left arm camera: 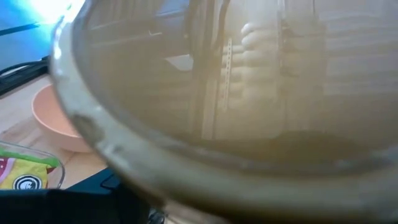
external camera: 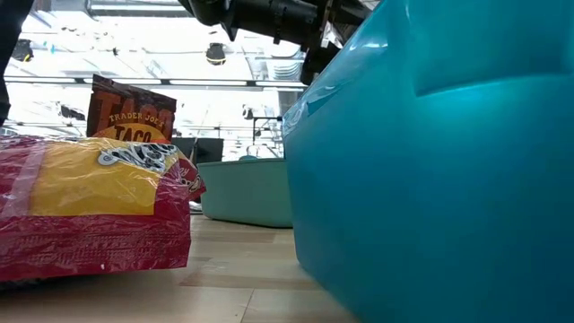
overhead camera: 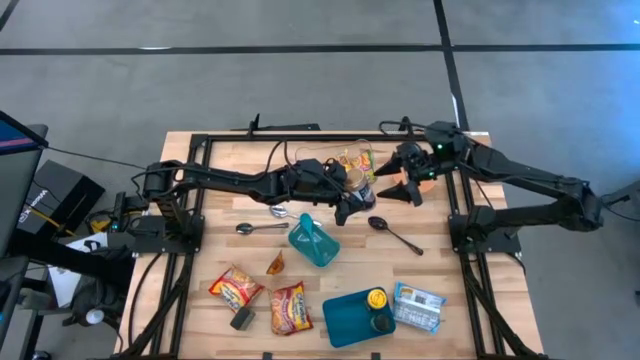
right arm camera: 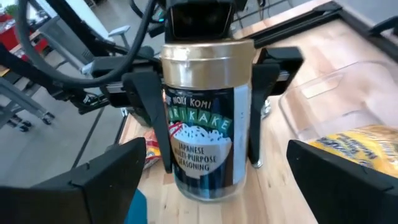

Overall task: Pick & Place Food Item
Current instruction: Put the golden seasoning bottle into the blue bin

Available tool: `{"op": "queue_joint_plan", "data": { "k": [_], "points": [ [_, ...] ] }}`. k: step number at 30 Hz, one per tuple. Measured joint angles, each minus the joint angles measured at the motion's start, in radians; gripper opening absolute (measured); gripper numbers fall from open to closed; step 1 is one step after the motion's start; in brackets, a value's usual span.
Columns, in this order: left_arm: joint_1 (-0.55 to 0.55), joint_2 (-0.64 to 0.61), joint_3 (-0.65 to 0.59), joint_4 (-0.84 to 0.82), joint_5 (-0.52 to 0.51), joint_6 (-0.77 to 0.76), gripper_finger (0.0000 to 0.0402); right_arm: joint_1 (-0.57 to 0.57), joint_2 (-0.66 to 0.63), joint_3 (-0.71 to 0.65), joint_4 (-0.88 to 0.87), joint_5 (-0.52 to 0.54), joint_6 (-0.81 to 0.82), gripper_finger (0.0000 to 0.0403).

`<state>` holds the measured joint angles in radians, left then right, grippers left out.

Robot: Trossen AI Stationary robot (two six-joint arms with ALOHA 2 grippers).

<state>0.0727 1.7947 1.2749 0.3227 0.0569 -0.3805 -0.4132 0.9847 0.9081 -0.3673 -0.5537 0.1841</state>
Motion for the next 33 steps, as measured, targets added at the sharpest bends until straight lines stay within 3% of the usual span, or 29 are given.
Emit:
{"op": "queue_joint_plan", "data": {
  "k": [33],
  "points": [
    [-0.015, 0.000, -0.001, -0.053, -0.004, -0.002, 0.0277, 0.072, 0.169, 0.001, 0.244, -0.075, 0.079, 0.0382]
  ]
}}
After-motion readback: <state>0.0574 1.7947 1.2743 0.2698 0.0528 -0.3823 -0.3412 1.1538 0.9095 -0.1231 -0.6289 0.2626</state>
